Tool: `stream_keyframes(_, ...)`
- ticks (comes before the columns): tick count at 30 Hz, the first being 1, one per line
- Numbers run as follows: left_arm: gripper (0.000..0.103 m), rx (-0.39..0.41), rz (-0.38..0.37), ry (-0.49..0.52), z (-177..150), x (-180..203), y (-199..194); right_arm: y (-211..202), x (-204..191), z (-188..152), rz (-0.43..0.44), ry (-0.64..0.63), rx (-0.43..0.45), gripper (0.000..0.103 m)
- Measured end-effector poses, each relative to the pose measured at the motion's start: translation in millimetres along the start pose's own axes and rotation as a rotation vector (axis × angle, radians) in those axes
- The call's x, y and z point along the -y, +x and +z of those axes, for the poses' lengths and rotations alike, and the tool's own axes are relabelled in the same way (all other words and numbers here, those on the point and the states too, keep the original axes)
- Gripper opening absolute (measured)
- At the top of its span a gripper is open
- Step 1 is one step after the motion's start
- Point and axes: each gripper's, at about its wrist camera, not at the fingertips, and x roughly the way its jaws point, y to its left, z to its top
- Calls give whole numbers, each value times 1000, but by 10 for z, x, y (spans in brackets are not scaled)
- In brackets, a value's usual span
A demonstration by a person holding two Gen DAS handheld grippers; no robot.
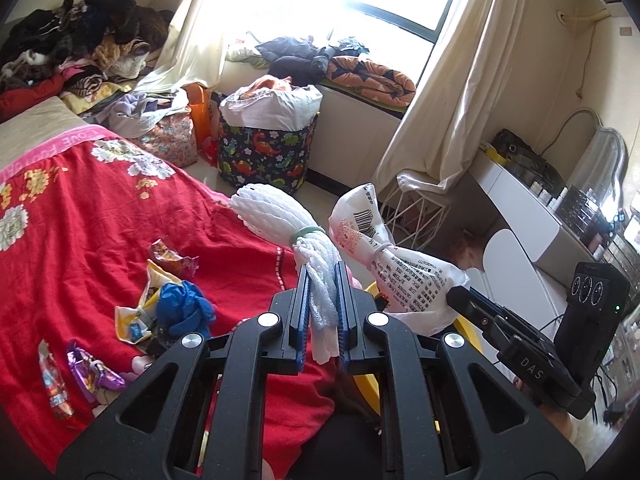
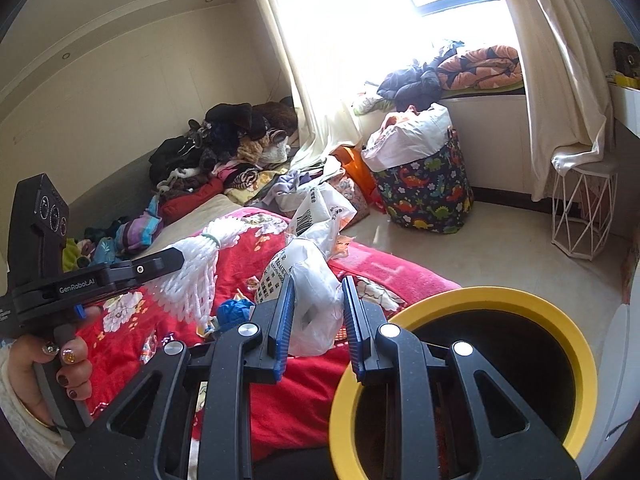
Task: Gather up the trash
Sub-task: 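Carry the plastic bag and mesh sleeve in both tools over the yellow-rimmed bin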
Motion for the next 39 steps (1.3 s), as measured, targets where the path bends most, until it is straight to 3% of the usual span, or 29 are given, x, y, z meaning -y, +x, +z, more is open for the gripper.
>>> stream_keyframes(18,7,-46,-77,53,-93,417,226,-326,279,-111,-119,63,14,23)
stream_keyframes(39,7,-144,-164,124,-366,851,573,-697,824,-340,-298,228,16,23)
